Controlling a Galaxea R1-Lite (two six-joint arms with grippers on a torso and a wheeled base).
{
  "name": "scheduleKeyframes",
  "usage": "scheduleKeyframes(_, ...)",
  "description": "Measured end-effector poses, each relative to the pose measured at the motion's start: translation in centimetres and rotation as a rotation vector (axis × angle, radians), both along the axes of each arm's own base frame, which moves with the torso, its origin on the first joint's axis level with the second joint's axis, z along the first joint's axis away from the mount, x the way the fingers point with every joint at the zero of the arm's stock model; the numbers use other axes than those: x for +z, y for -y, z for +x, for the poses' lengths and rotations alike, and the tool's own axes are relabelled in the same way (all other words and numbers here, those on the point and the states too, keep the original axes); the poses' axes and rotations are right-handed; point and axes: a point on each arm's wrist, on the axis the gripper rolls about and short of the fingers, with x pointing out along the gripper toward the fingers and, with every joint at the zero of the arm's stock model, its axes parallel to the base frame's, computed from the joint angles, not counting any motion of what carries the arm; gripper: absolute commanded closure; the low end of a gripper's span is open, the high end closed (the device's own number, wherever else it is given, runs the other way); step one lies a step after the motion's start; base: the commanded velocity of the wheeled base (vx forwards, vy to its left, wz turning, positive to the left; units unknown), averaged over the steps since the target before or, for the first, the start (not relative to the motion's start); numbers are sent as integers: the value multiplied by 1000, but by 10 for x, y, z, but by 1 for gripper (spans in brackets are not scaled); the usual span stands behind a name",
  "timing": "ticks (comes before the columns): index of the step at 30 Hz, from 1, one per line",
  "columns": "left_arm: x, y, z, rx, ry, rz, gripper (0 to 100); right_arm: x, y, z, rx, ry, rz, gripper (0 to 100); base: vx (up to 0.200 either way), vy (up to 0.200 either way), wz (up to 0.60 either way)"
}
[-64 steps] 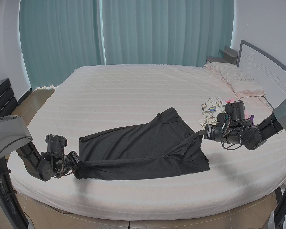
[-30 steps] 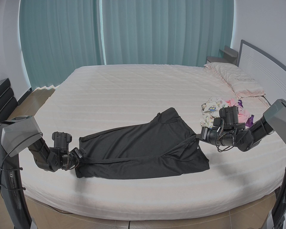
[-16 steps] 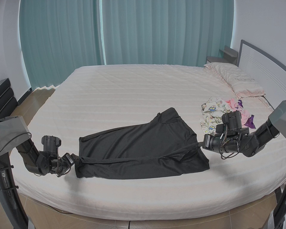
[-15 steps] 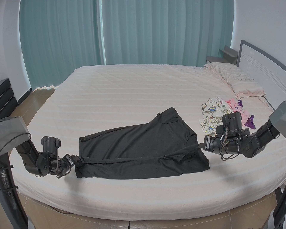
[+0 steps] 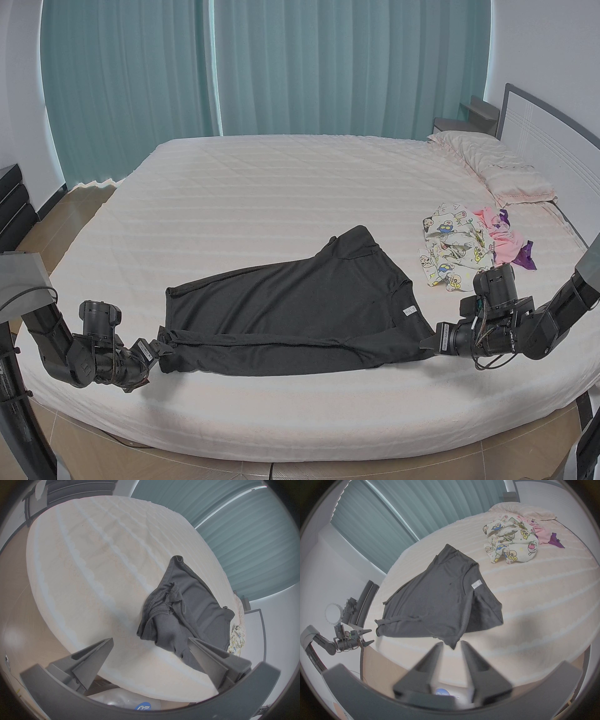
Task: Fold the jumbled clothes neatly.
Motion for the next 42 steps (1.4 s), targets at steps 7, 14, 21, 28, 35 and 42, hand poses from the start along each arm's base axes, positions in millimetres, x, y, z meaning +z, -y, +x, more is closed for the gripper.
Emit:
scheduleKeyframes(7,-2,1,-6,-3,1,-3,0,-5,2,-7,13,-19,-16,0,0,0,0)
scheduleKeyframes(14,-3,1,-7,-5,-3,-5,0,-10,4,3,-19,-28,10,0,0,0,0)
scheduleKeyframes(21,-4,1,-8,-4,-6,-5,0,-23,-2,29,-66,-29,57,0,0,0,0)
scheduleKeyframes(28,-5,1,-11,-4,-4,-5,0,-43,-5,56,-81,-26,59,0,0,0,0)
scheduleKeyframes(35,-5,1,-12,-3,-7,-7,0,-55,-9,75,-86,-15,63,0,0,0,0)
scheduleKeyframes(42,-6,1,-12,-2,-8,-8,0,-65,-11,82,-89,-27,64,100,0,0,0)
